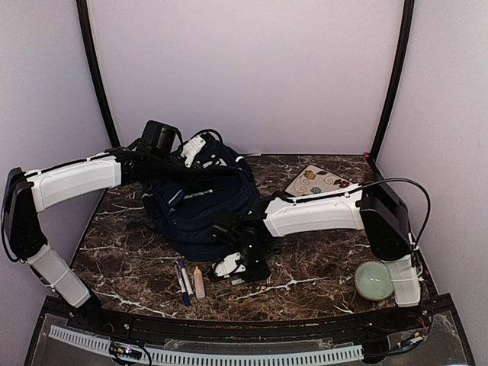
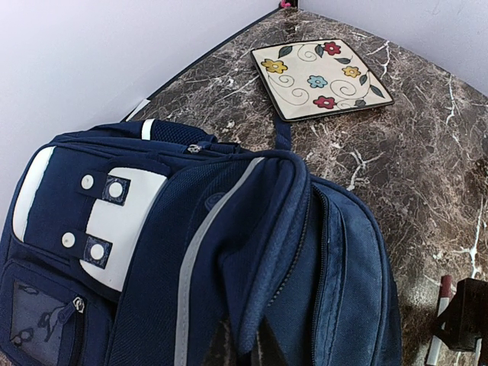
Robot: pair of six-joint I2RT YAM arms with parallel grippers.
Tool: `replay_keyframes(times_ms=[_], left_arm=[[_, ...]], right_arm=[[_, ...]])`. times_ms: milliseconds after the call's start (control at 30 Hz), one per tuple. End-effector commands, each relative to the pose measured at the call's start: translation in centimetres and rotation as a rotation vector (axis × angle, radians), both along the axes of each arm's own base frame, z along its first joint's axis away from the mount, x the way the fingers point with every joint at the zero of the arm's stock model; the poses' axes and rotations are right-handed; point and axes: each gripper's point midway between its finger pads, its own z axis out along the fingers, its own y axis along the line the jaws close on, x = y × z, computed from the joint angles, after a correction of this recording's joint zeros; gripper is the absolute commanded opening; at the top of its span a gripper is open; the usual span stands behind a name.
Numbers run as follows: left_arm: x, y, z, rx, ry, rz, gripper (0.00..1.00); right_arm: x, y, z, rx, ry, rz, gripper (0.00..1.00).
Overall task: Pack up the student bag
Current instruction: Pick up the pen from the center of the board, then place the pen in the upper front pocket of the bag.
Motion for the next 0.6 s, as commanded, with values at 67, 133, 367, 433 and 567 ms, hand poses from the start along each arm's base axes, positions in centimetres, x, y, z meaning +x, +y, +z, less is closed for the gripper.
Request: replay_keyframes(times_ms=[67,133,367,433,567], left_arm=[[0.3,-1.0,4.1,-0.084,-0.093,-0.035,0.0],[0.3,-1.0,4.1,-0.084,-0.092,-0.036,0.0],[-0.4,-1.2,5.4,-0.129,-0.106,-0.057,0.0],[-0.6,-1.3,5.5,-0.14,-0.109,-0.065,0.0],[-0.4,-1.3,5.3,-0.134,-0.105,-0.057,0.0]], right_arm=[[0.2,-0.6,-0.5,-0.036,-0.037,0.004,0.11],[0.8,-0.3,0.3,-0.022,-0.069,0.014,0.09],[3.3,2.6,5.7,0.105,-0.18,0.062,0.04],[4.1,3.5,7.5,0.148,-0.221,0.072,0.04],[6.1,4.8,10.9,0.222,-0.328,0.094,0.03]])
